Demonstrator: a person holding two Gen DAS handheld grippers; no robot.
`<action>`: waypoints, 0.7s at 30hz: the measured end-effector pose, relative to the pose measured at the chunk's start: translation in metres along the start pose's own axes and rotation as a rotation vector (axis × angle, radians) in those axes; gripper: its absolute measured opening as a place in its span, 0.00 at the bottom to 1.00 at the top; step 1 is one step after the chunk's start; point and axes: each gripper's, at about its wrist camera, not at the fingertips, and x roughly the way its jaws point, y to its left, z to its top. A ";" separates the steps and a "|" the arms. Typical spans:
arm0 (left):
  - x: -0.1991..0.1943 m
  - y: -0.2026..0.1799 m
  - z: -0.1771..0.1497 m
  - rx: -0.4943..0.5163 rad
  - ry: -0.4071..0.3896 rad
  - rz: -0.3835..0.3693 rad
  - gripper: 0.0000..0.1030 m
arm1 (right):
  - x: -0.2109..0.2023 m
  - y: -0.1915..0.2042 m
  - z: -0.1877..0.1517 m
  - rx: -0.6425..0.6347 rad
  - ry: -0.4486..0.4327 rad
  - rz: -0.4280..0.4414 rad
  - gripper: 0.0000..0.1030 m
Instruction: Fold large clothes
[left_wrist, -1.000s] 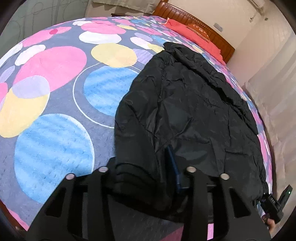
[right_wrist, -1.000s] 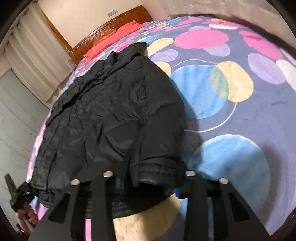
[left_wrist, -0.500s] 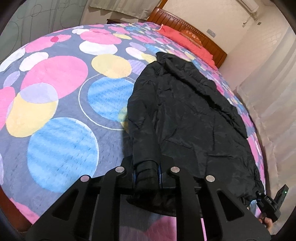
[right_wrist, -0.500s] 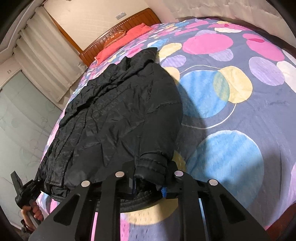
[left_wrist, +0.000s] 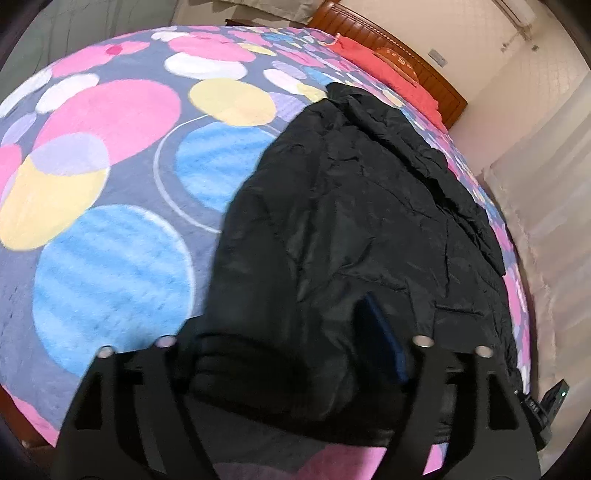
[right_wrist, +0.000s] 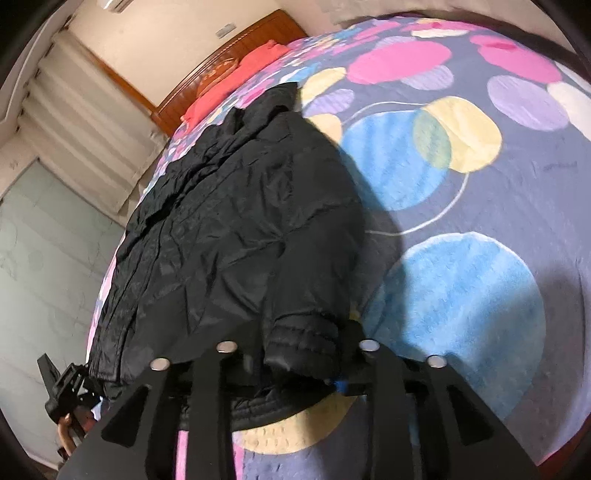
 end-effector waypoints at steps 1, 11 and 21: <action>0.002 -0.002 -0.001 0.010 0.000 0.008 0.80 | 0.000 -0.001 0.001 0.009 -0.004 0.004 0.34; 0.007 0.005 0.003 0.001 -0.011 -0.012 0.31 | 0.009 0.011 -0.002 -0.032 0.018 0.025 0.39; -0.021 0.000 0.016 -0.018 -0.040 -0.152 0.13 | -0.004 0.013 0.008 0.008 0.012 0.157 0.18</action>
